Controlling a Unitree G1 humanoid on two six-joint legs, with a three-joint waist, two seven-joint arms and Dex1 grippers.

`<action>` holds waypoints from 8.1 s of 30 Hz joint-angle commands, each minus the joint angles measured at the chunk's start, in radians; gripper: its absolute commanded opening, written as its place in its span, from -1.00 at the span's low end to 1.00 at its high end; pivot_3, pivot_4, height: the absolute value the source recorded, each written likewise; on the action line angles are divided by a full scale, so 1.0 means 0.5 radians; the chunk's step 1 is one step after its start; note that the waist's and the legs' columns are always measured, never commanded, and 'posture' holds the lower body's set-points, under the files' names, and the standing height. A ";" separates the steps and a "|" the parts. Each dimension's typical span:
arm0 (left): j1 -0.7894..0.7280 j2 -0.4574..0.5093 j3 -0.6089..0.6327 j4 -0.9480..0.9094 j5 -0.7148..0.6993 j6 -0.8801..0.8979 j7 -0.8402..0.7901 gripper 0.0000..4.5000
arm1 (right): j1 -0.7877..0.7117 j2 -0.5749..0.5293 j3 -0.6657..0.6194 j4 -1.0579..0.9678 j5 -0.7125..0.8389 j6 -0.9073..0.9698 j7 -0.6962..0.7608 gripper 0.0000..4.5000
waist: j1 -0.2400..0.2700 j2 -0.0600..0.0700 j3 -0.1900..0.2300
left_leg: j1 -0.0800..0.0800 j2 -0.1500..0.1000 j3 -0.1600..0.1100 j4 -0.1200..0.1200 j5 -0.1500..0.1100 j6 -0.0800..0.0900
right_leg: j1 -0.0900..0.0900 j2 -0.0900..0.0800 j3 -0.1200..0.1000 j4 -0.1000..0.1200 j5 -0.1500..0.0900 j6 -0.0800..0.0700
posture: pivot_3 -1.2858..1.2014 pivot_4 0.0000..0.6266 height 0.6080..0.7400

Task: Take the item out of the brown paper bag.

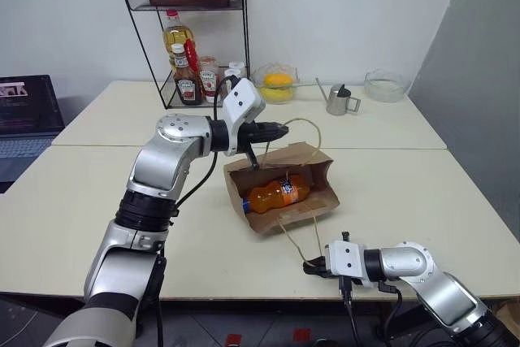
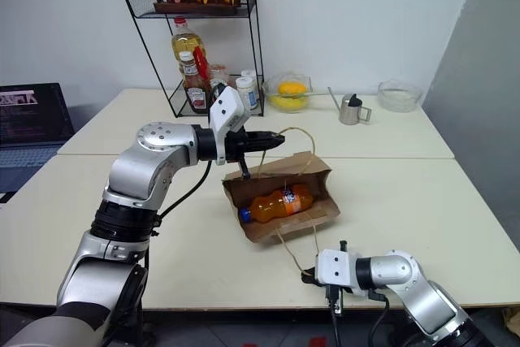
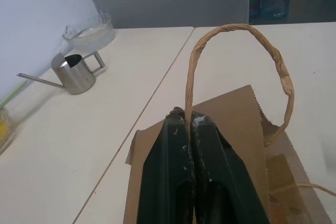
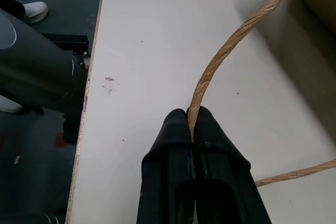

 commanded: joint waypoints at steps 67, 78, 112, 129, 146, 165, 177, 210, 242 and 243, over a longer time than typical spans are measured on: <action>-0.016 -0.013 0.010 -0.203 -0.165 0.080 0.057 -1.00 | -1.364 0.649 0.464 1.518 -1.067 -0.272 -0.739 0.17 | -0.022 0.001 0.001 | 0.005 0.000 -0.001 -0.002 0.001 -0.002 | 0.000 0.000 0.000 0.003 0.001 -0.001 | 0.03 -0.52 1.00; -0.003 0.032 0.037 -0.116 -0.130 0.009 0.068 -1.00 | -0.873 0.426 0.036 0.522 -0.517 -0.301 -0.377 -0.49 | -0.020 0.002 0.002 | -0.002 0.000 -0.001 -0.003 0.001 -0.002 | -0.003 -0.001 0.000 -0.001 0.000 -0.001 | 0.03 -0.52 1.00; -0.003 0.016 0.023 -0.132 -0.147 0.015 0.074 -1.00 | -1.302 0.344 0.423 0.997 -1.014 -0.817 -0.142 0.98 | -0.048 0.003 0.003 | -0.002 0.000 0.000 -0.003 0.001 -0.002 | -0.004 -0.001 0.000 -0.002 0.000 -0.001 | 0.03 -0.52 1.00; 0.036 0.021 0.031 -0.201 -0.160 0.058 0.106 -1.00 | -1.618 0.628 0.504 1.680 -1.265 -0.891 -0.406 0.30 | -0.054 0.003 0.003 | 0.007 0.001 -0.001 -0.003 0.003 -0.005 | 0.000 0.001 0.001 0.004 0.001 -0.001 | 0.03 -0.52 1.00; 0.056 0.096 0.031 -0.054 -0.079 -0.071 0.109 -1.00 | -1.204 0.532 -0.050 0.883 -0.622 -0.726 -0.352 0.15 | -0.052 0.004 0.003 | 0.000 0.000 -0.001 -0.005 0.003 -0.005 | -0.004 0.000 0.001 0.000 0.001 -0.001 | 0.03 -0.52 1.00; 0.042 0.100 0.036 0.129 0.000 -0.246 0.103 -1.00 | -1.032 0.375 -1.193 -0.432 1.164 1.198 -0.825 0.15 | -0.037 0.005 0.006 | -0.004 0.000 -0.003 -0.004 0.003 -0.004 | -0.005 -0.001 0.000 0.000 0.001 -0.002 | 0.03 -0.52 1.00; 0.018 0.040 0.022 0.177 0.009 -0.287 0.106 -1.00 | -1.172 0.481 -1.532 -0.364 1.598 1.631 -1.466 0.15 | -0.036 0.005 0.007 | -0.007 -0.001 0.001 -0.007 0.002 -0.003 | -0.008 -0.002 0.001 -0.002 0.000 -0.002 | 0.03 -0.52 1.00; -0.063 0.104 0.141 0.395 0.120 -0.601 0.245 -1.00 | -0.270 -0.497 -0.302 0.522 -0.739 -0.237 -1.102 0.15 | -0.035 0.005 0.007 | -0.031 -0.002 0.008 -0.002 0.003 -0.004 | -0.035 -0.002 0.006 0.003 0.001 -0.001 | 0.03 -0.52 1.00; 0.194 0.548 0.509 0.188 -0.123 -0.122 0.141 0.69 | -0.169 0.014 -0.835 -0.395 -0.008 0.567 -0.658 1.00 | -0.034 -0.002 0.003 | -0.028 0.000 0.001 0.001 0.004 -0.004 | -0.029 -0.001 0.002 0.004 0.002 0.000 | 0.03 -0.52 1.00; 0.289 0.589 0.569 0.125 -0.124 -0.077 0.186 0.82 | -0.150 0.092 -0.862 -0.456 0.016 0.640 -0.729 1.00 | -0.035 -0.002 0.003 | -0.029 0.000 0.001 0.000 0.004 -0.004 | -0.030 -0.001 0.002 0.004 0.002 0.000 | 0.03 -0.52 1.00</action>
